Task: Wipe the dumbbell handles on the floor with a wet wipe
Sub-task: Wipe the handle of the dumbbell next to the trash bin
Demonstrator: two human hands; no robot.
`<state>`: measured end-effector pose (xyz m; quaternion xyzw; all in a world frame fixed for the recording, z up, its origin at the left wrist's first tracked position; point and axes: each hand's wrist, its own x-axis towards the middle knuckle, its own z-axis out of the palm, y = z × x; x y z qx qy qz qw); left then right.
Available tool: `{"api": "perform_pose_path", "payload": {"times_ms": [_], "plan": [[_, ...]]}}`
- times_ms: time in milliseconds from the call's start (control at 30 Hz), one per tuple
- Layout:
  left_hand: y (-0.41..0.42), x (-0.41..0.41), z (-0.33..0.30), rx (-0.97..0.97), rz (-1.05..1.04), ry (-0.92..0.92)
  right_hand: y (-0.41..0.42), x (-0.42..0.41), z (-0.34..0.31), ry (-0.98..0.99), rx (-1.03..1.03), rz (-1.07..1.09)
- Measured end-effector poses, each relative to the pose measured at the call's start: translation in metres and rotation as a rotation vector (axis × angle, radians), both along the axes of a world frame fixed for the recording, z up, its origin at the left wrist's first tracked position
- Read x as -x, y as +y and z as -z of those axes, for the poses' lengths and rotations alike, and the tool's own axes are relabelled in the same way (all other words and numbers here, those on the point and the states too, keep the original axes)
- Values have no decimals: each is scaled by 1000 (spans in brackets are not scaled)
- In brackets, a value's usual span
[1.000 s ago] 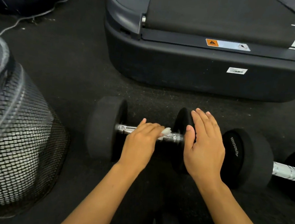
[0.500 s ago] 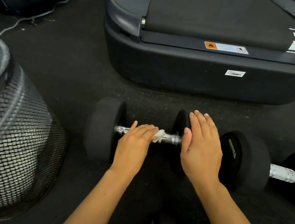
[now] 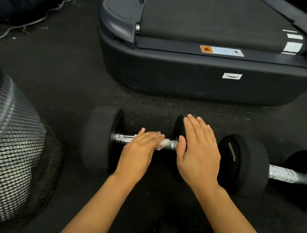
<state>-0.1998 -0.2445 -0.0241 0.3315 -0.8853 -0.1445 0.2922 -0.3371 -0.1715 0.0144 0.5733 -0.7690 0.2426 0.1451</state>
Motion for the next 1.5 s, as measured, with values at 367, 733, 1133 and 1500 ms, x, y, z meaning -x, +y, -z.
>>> {"api": "perform_pose_path", "payload": {"times_ms": [367, 733, 1133, 1500], "plan": [[-3, 5, -14, -26, -43, -153, 3, -2, 1, -17, 6, 1], [-5, -11, -1, -19, -188, -5, 0, 1, 2, -21, 7, -7], [-6, 13, -17, -76, -112, -157, -3, 2, 2, -25, 5, 7], [-44, 47, -49, -633, 70, -414, 1, 0, 3, -13, 40, 2]]}}
